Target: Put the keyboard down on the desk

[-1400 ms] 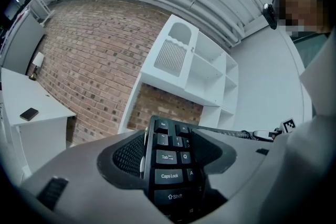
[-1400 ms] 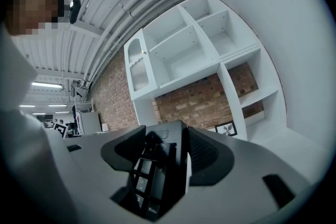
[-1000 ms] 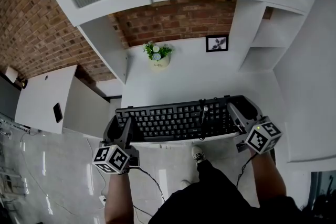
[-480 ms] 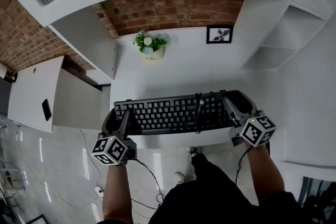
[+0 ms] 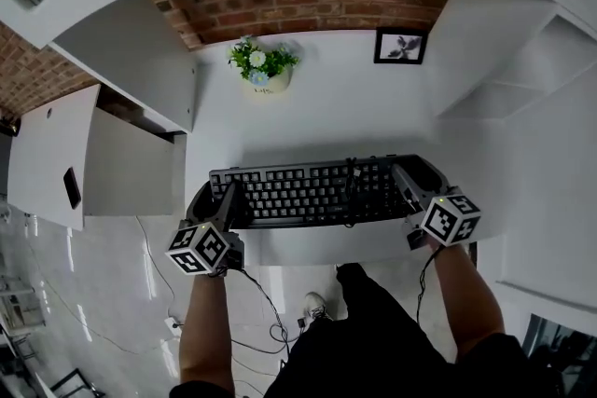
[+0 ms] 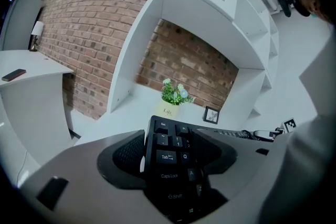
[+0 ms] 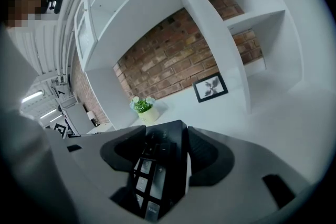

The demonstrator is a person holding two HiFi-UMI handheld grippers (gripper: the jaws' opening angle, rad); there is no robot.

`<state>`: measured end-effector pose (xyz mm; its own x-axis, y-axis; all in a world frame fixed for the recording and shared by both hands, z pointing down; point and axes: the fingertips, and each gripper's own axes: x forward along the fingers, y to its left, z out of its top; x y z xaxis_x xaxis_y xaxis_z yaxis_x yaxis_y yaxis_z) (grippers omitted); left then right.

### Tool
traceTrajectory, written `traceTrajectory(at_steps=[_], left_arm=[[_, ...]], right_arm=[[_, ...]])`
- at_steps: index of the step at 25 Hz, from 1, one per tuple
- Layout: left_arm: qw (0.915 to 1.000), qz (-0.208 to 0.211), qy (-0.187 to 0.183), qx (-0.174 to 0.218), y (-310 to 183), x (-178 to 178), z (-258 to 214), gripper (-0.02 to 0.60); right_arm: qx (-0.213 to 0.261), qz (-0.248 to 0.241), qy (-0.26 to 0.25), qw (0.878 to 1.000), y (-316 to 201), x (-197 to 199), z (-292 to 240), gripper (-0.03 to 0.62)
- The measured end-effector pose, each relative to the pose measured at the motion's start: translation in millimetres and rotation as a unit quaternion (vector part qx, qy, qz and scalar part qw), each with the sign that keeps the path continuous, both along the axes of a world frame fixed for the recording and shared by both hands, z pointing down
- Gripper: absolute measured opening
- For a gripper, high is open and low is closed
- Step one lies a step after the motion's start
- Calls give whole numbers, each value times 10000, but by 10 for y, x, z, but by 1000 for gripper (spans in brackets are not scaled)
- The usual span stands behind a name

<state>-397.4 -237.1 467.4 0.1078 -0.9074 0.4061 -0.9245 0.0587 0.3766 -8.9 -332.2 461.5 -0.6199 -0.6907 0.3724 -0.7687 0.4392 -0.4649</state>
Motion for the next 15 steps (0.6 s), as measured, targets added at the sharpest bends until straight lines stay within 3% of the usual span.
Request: traceTrajectory(at_steps=[15], left_arm=[[9980,-61,123,-613,-163,-89,585,284]], right_arm=[[-614,-15,191,9979,-196,-107,593,262]])
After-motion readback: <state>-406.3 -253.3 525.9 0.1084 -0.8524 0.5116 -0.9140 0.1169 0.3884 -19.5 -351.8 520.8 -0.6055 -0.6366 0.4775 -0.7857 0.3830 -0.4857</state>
